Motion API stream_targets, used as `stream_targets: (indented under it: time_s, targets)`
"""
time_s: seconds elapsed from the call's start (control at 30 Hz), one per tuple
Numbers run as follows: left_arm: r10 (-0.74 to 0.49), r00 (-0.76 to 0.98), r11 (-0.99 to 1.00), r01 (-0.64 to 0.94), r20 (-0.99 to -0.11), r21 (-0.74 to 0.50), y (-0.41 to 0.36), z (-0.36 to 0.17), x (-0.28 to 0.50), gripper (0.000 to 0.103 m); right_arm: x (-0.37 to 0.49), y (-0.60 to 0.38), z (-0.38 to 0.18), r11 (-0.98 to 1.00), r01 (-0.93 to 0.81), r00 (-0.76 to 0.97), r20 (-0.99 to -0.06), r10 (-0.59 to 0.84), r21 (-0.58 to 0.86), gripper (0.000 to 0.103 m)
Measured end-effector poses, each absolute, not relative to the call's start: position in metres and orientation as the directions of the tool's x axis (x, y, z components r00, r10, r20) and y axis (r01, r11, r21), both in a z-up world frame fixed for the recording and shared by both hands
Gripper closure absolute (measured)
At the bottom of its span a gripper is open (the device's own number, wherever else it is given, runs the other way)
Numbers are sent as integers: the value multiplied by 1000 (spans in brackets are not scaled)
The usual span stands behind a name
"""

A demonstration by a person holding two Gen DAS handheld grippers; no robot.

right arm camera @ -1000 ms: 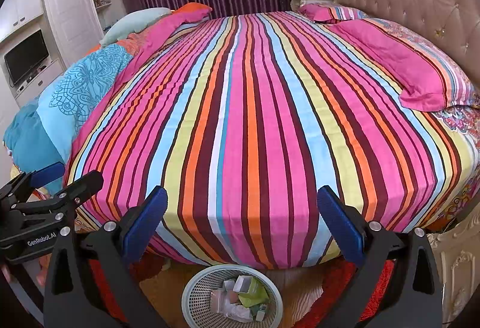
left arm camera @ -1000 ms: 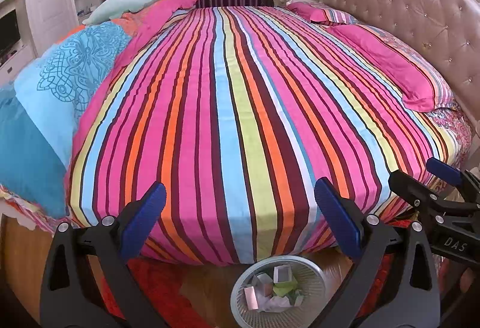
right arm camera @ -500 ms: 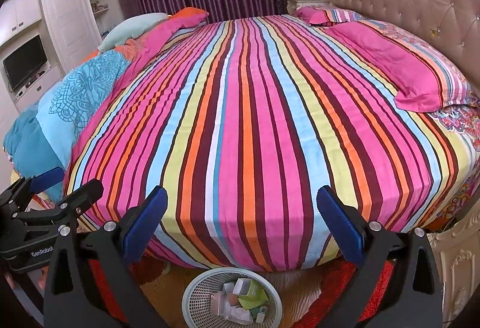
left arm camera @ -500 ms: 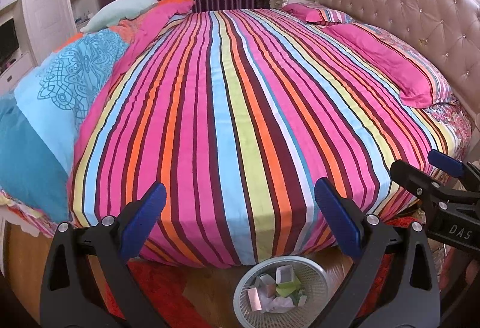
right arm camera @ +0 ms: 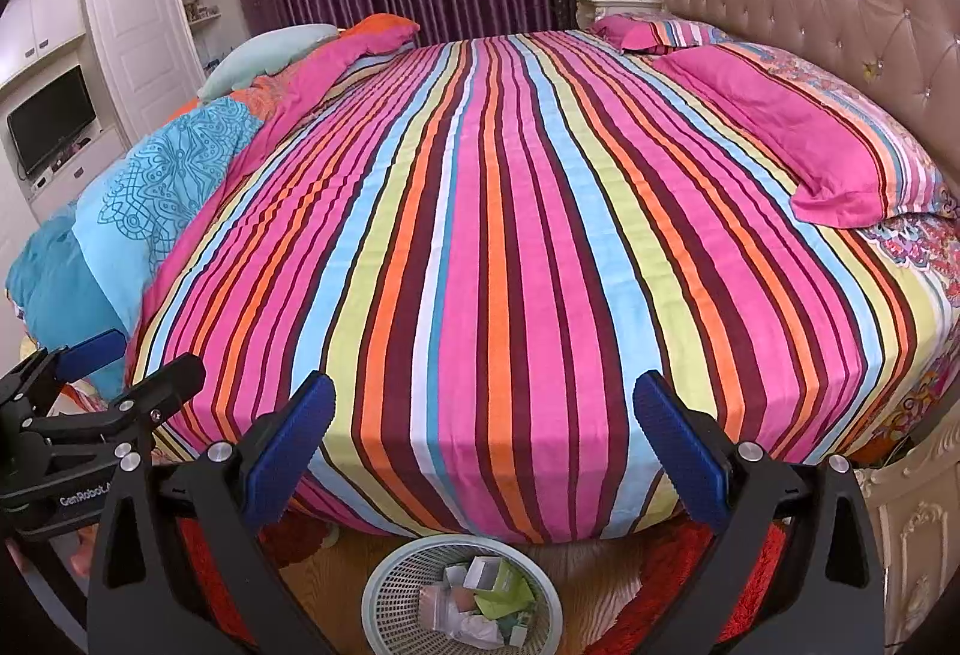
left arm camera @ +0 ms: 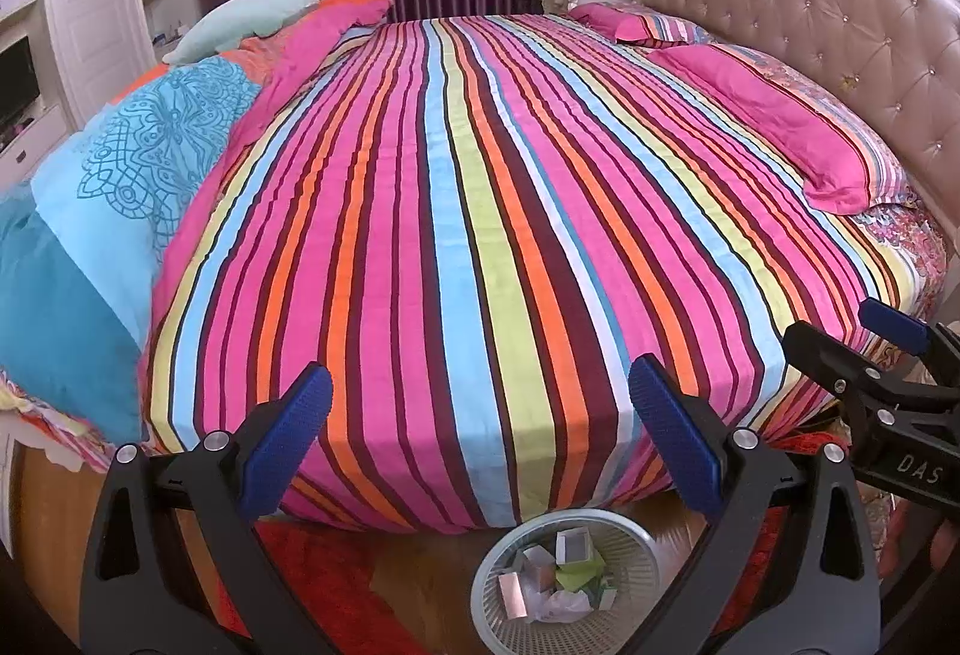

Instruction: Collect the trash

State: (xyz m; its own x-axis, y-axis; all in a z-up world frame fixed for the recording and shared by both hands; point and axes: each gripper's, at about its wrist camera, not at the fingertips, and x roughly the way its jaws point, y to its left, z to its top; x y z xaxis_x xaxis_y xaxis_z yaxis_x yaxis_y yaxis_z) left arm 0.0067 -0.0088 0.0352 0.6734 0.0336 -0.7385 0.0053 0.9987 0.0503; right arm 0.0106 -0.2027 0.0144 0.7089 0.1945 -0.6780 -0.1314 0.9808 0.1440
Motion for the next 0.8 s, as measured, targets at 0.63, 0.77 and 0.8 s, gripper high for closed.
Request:
stream_targets:
  time_s: [0.63, 0.77, 0.8]
  targets:
    - [45, 665, 998, -2, -745, 58, -9, 33, 7, 7, 11, -204, 13, 980, -133, 708, -678, 198, 147, 8]
    - [46, 665, 998, -1, -746, 60, -9, 33, 7, 7, 11, -205, 13, 980, -134, 707, -678, 200, 150, 8]
    - [47, 666, 998, -2, -745, 61, -9, 34, 7, 7, 11, -205, 13, 980, -133, 708, -678, 199, 149, 8]
